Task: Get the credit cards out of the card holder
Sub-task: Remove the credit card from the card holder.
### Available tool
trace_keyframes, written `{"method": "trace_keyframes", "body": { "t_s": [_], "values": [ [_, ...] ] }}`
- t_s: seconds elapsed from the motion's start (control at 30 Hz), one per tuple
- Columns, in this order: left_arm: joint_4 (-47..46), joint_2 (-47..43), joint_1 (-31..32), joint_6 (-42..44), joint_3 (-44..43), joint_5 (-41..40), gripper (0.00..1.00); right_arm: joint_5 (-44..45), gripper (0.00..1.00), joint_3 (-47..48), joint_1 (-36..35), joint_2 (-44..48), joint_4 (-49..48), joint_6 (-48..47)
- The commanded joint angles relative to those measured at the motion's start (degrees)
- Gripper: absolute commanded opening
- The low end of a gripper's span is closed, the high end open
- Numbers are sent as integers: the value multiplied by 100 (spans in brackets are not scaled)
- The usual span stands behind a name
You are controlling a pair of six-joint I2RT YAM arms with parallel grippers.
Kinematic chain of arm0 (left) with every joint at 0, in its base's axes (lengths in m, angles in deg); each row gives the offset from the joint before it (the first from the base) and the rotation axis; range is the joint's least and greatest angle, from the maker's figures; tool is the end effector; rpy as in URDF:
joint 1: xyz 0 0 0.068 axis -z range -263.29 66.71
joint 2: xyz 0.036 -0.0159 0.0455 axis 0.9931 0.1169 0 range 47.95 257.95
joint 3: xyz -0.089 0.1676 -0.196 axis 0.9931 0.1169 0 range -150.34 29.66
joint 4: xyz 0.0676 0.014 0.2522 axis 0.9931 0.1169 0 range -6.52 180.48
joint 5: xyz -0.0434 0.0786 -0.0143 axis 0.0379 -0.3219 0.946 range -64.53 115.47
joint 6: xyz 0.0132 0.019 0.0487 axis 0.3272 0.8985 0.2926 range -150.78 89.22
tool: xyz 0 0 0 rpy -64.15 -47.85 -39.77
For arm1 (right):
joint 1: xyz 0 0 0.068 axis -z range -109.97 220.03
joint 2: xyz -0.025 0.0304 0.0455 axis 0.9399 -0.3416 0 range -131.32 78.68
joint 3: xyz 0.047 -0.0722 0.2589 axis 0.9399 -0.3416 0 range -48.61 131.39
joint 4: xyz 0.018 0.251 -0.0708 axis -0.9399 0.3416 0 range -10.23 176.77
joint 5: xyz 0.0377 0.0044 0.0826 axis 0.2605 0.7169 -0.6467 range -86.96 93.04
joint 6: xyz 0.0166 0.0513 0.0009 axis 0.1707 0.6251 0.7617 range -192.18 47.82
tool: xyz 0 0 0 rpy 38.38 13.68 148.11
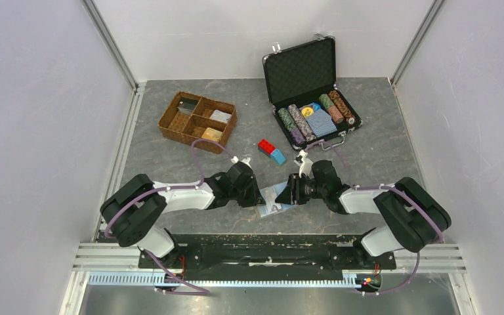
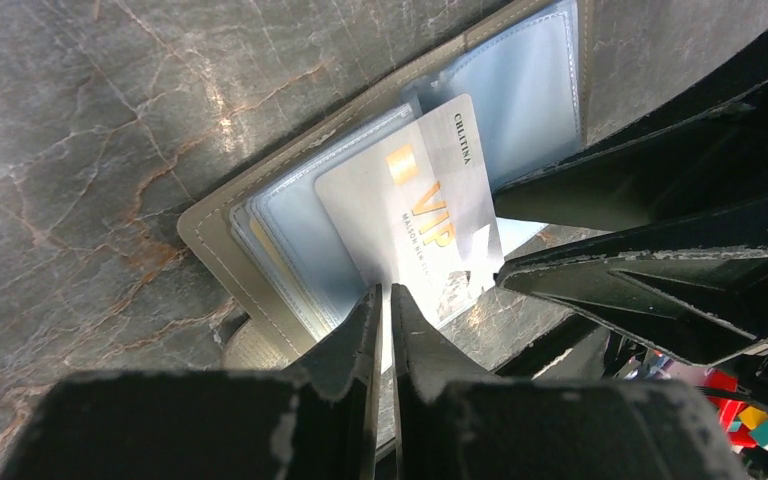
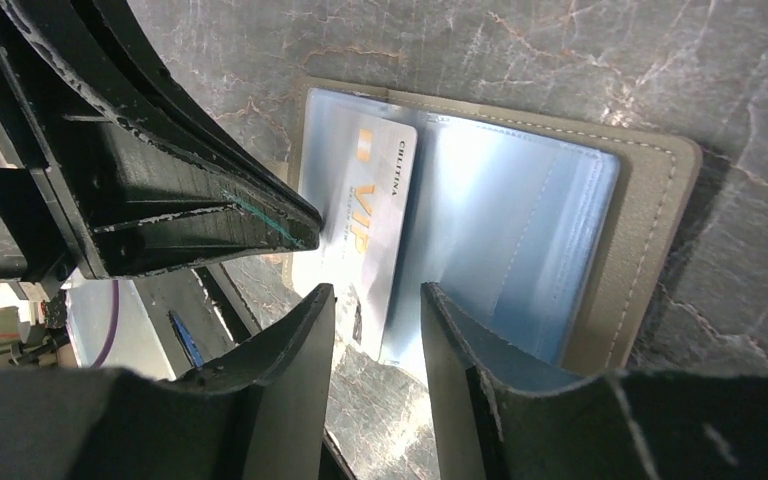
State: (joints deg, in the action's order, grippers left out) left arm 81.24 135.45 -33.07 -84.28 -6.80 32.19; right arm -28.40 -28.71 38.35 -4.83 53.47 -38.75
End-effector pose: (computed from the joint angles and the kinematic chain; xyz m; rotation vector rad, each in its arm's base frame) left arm 0.1768 -0.2189 0.1421 -0.0174 2.6502 -0.8793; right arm 0.1909 0.1396 0.1198 -0.2946 2.3787 1.1960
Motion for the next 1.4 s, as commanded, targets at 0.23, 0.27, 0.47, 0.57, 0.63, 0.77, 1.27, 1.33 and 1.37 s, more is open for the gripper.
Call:
{"method": "trace_keyframes", "body": {
  "t_s": [0.23,0.27,0.47,0.57,0.63,0.77,1.27,1.33,1.37],
  "values": [
    [-28,82,-5,50,359,-75,13,15,34,7,-114,-395,-406,70],
    [-31,76,-3,50,354,-74,13,15,32,5,-114,-410,-423,74],
    [-31,57,-4,58,371,-73,13,-170,6,-112,-110,-472,-820,273],
    [-2,22,-6,67,396,-98,13,-196,0,-199,-83,-384,-907,290],
    [34,-8,-5,67,408,-118,13,-151,0,-255,-13,-236,-810,210],
    [121,-82,-3,100,409,-131,14,-29,0,-370,223,174,-414,35],
    [1571,-980,-5,672,-922,-2,39,-303,0,-48,937,2117,1590,-1137],
    [1977,-1227,-3,944,-1331,-129,44,-443,0,88,987,2438,1876,-1342],
    [2215,-1326,-3,1116,-1503,-188,46,-577,0,156,1004,2560,1972,-1426]
  ]
}}
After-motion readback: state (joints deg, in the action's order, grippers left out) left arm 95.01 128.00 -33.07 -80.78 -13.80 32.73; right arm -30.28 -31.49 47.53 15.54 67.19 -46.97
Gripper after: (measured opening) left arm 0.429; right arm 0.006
